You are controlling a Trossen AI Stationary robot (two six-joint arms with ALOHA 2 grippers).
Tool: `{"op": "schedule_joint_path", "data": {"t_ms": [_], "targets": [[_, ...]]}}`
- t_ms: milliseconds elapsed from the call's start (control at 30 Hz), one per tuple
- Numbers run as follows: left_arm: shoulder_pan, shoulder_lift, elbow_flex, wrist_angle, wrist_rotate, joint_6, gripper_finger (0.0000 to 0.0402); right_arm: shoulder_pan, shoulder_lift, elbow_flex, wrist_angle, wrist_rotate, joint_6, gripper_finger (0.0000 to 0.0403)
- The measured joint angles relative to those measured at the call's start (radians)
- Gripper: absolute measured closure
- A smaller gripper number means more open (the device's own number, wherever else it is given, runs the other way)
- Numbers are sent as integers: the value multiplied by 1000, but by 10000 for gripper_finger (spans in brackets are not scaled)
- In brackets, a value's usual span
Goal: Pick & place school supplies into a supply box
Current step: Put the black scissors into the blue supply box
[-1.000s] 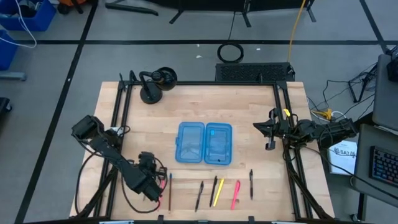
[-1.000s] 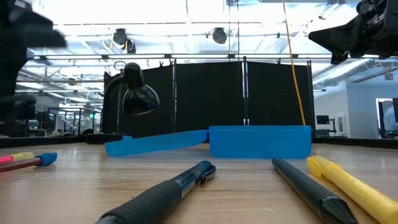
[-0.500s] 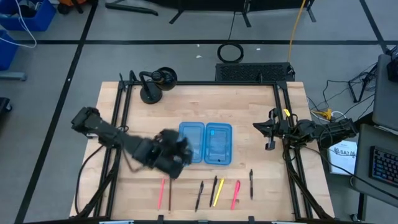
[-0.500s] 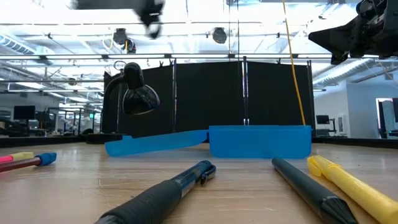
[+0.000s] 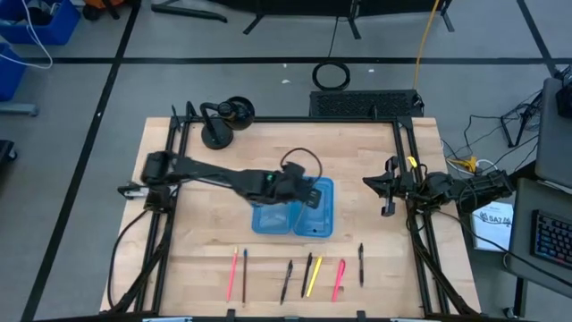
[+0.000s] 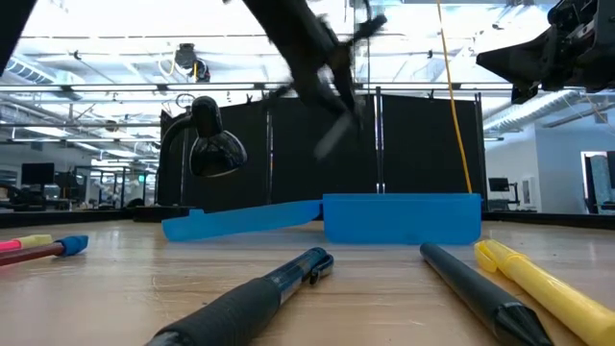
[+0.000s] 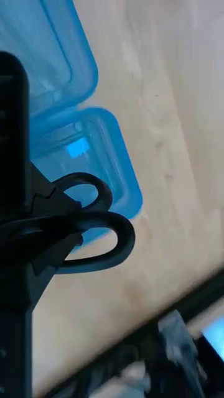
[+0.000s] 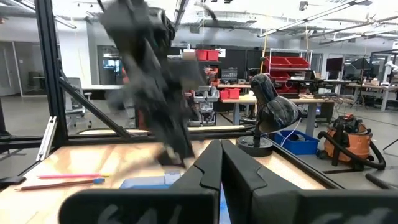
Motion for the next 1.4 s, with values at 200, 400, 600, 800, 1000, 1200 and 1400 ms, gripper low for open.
{"op": "schedule_joint_path", "data": {"t_ms": [200, 400, 600, 800, 1000, 1200, 1400], "targets": [[50, 92, 0, 80, 31, -10, 377, 0, 1, 0, -1, 0, 0, 403], [71, 123, 0, 44, 21, -46, 377, 0, 1, 0, 0, 0, 0, 403], [64, 135, 1, 34, 15, -49, 377, 0, 1, 0, 0, 0, -1, 403], [54, 162, 2, 0, 10, -62, 377, 0, 1, 0, 6, 0, -2, 403], [53, 180, 2, -2, 21, -40, 377, 0, 2, 0, 9, 0, -1, 403], [53, 180, 2, -9, 19, -29, 326, 0, 4, 0, 8, 1, 0, 403], [53, 180, 2, -8, 33, -22, 240, 0, 4, 0, 8, 2, 0, 403]]}}
